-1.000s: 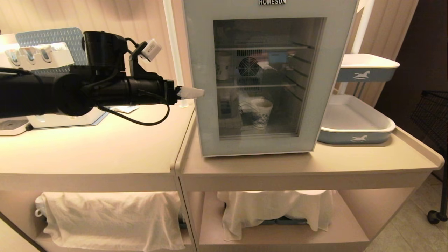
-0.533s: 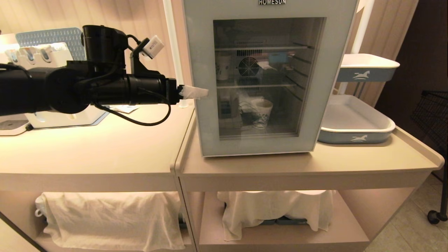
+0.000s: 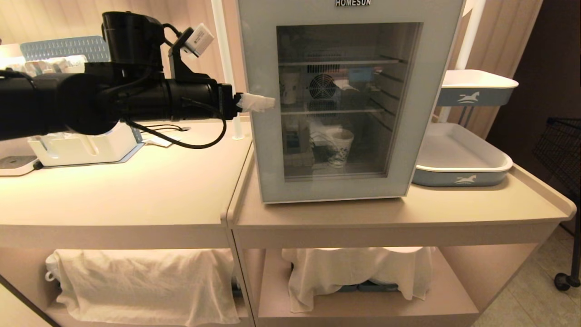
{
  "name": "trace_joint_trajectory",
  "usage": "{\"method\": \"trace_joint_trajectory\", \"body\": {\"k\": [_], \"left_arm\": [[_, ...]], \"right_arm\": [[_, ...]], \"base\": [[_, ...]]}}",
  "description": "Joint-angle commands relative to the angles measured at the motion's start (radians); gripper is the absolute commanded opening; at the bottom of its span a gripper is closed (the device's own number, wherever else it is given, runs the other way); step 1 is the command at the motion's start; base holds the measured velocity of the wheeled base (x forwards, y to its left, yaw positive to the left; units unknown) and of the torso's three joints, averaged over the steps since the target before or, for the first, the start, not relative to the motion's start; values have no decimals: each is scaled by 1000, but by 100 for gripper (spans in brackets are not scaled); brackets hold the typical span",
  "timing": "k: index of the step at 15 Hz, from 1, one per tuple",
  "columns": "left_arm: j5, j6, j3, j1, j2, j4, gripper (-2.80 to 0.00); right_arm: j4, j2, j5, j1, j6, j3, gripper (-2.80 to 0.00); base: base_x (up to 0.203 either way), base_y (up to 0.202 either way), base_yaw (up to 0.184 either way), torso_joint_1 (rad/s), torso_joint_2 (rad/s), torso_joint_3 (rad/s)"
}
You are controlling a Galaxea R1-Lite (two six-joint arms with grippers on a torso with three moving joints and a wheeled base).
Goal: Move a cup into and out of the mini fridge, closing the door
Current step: Open the freezer door
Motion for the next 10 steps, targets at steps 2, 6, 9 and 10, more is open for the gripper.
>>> {"method": "trace_joint_trajectory", "body": {"k": [2, 6, 9, 10], "left_arm": [[0, -3, -55, 0, 25, 0, 0], [1, 1, -50, 1, 35, -10, 0], [1, 0, -49, 2, 43, -12, 0], [1, -3, -48, 2, 44, -10, 0]], "right_arm": [[-1, 1, 0, 0, 1, 0, -280], [-1, 1, 0, 1, 1, 0, -280], [-1, 1, 0, 1, 1, 0, -280], [-1, 1, 0, 1, 1, 0, -280]], "base": [[0, 0, 0, 0, 0, 0], [0, 0, 0, 0, 0, 0], [0, 0, 0, 0, 0, 0], [0, 0, 0, 0, 0, 0]]}}
